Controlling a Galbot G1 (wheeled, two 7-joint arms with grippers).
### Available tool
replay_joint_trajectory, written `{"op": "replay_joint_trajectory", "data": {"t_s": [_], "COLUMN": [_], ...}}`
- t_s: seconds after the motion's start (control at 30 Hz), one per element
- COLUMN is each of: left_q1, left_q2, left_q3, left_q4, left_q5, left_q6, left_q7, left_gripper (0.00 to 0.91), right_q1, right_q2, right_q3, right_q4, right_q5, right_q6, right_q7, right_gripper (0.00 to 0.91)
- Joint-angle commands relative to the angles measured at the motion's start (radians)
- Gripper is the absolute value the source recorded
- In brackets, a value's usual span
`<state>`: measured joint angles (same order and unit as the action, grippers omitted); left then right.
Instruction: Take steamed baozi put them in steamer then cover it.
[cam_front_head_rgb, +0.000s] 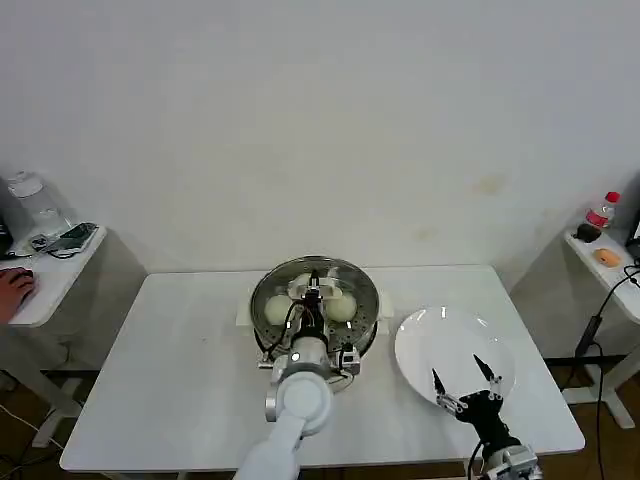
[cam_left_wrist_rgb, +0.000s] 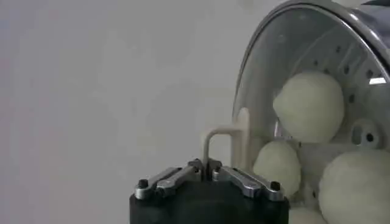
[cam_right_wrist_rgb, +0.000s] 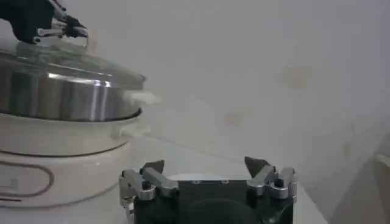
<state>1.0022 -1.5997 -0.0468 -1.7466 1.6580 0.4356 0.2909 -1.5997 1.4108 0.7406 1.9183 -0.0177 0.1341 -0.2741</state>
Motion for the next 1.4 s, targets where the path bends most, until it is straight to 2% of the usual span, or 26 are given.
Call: {"op": "replay_joint_trajectory", "data": {"t_s": [0.03, 0.2, 0.53, 0.6, 0.73, 0.8, 0.9, 0.97, 1.0, 1.03, 1.1, 1.23, 1.4], "left_q1": [0.007, 0.035, 0.145, 0.167, 0.254, 0.339, 0.500, 0.591, 0.602, 0.626, 0.647, 0.697, 0.786], "left_q2": [0.000, 0.019, 0.134, 0.163, 0.270, 0.317, 0.383, 0.411, 0.416, 0.414, 0.370, 0.313, 0.270], "left_q3": [-0.002, 0.005, 0.014, 0.005, -0.036, -0.091, -0.192, -0.303, -0.331, -0.392, -0.468, -0.556, -0.588], "left_q4": [-0.025, -0.098, -0.317, -0.378, -0.547, -0.620, -0.692, -0.700, -0.697, -0.650, -0.584, -0.516, -0.516], "left_q5": [-0.016, -0.040, -0.133, -0.171, -0.310, -0.397, -0.638, -0.958, -1.081, -1.296, -1.519, -1.750, -1.805], "left_q6": [0.001, 0.002, -0.006, -0.015, -0.038, -0.061, -0.089, -0.152, -0.195, -0.283, -0.439, -0.491, -0.451], "left_q7": [-0.005, 0.002, -0.004, -0.009, -0.053, -0.091, -0.165, -0.291, -0.335, -0.411, -0.488, -0.591, -0.615], "left_gripper": [0.907, 0.907, 0.907, 0.907, 0.907, 0.907, 0.907, 0.907, 0.907, 0.907, 0.907, 0.907, 0.907], "right_q1": [0.000, -0.001, -0.004, -0.005, -0.006, -0.007, -0.008, -0.008, -0.009, -0.011, -0.015, -0.026, -0.039], "right_q2": [0.001, 0.001, 0.003, 0.002, 0.001, 0.001, -0.001, 0.000, 0.000, -0.001, -0.003, -0.016, -0.047], "right_q3": [-0.003, -0.007, -0.006, -0.006, -0.005, -0.005, -0.010, -0.019, -0.023, -0.029, -0.037, -0.050, -0.054], "right_q4": [0.002, 0.002, 0.000, 0.000, 0.001, 0.001, -0.002, -0.002, -0.002, -0.001, 0.000, 0.009, 0.019], "right_q5": [-0.003, -0.005, -0.007, -0.008, -0.007, -0.007, -0.008, -0.009, -0.010, -0.012, -0.013, -0.013, 0.009], "right_q6": [-0.001, -0.002, -0.002, -0.002, -0.003, -0.003, -0.003, -0.004, -0.003, -0.003, -0.002, -0.003, -0.009], "right_q7": [-0.001, -0.001, 0.000, 0.000, 0.000, 0.000, 0.000, 0.000, 0.001, 0.000, 0.001, 0.001, 0.001], "right_gripper": [0.907, 0.907, 0.907, 0.907, 0.907, 0.907, 0.907, 0.907, 0.907, 0.907, 0.907, 0.907, 0.907]}}
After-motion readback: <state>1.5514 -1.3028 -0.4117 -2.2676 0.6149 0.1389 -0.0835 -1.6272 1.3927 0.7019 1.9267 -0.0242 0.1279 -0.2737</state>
